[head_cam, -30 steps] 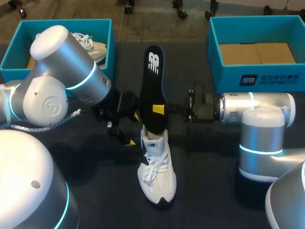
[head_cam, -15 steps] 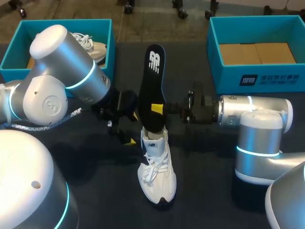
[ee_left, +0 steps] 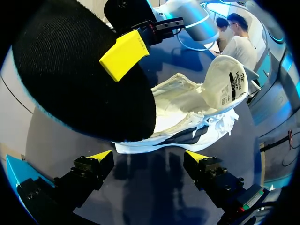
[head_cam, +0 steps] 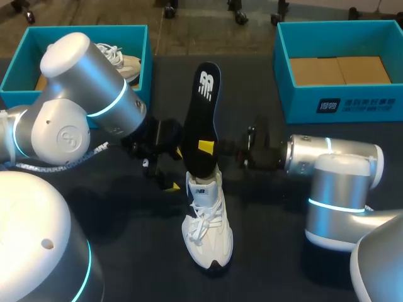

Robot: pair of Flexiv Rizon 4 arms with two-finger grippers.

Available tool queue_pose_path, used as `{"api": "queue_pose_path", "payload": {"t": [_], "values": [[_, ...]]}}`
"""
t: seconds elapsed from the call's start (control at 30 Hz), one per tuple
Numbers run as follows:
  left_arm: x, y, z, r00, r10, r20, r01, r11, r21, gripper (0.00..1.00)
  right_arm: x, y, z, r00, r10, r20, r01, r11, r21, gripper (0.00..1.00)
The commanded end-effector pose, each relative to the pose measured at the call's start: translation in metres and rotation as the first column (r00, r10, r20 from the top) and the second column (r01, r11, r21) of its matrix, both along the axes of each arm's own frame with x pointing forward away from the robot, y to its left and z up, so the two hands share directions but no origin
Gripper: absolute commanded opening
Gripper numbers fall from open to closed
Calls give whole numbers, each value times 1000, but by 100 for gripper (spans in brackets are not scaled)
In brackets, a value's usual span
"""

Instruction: Take the shoe out of the shoebox, open the shoe tongue, remove and reinsert the insole, then place the shoe into the shoebox

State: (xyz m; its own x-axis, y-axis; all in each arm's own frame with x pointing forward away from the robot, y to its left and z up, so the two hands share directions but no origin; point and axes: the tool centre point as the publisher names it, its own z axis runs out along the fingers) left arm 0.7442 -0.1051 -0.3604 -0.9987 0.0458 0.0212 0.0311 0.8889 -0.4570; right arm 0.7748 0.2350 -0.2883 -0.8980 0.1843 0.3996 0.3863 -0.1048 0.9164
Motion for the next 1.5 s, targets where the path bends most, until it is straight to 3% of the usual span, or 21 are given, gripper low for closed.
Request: {"api": "queue_pose_path", "payload": {"t": [0.03,0.47,1.5], "values": [[0,0,-1,1000,-1,0,1,1000,-1,100,-2,5,-1,1000,-17,4,17,1000,-2,0],[0,0,-1,1000,-1,0,1,1000,-1,100,1,-6,0,1000,-17,23,18,999,-50,0],[0,0,-1,1000,-1,0,1,1000,-1,100,-12,-12,-32,998,17,-61,-21,998,-65,0]]}}
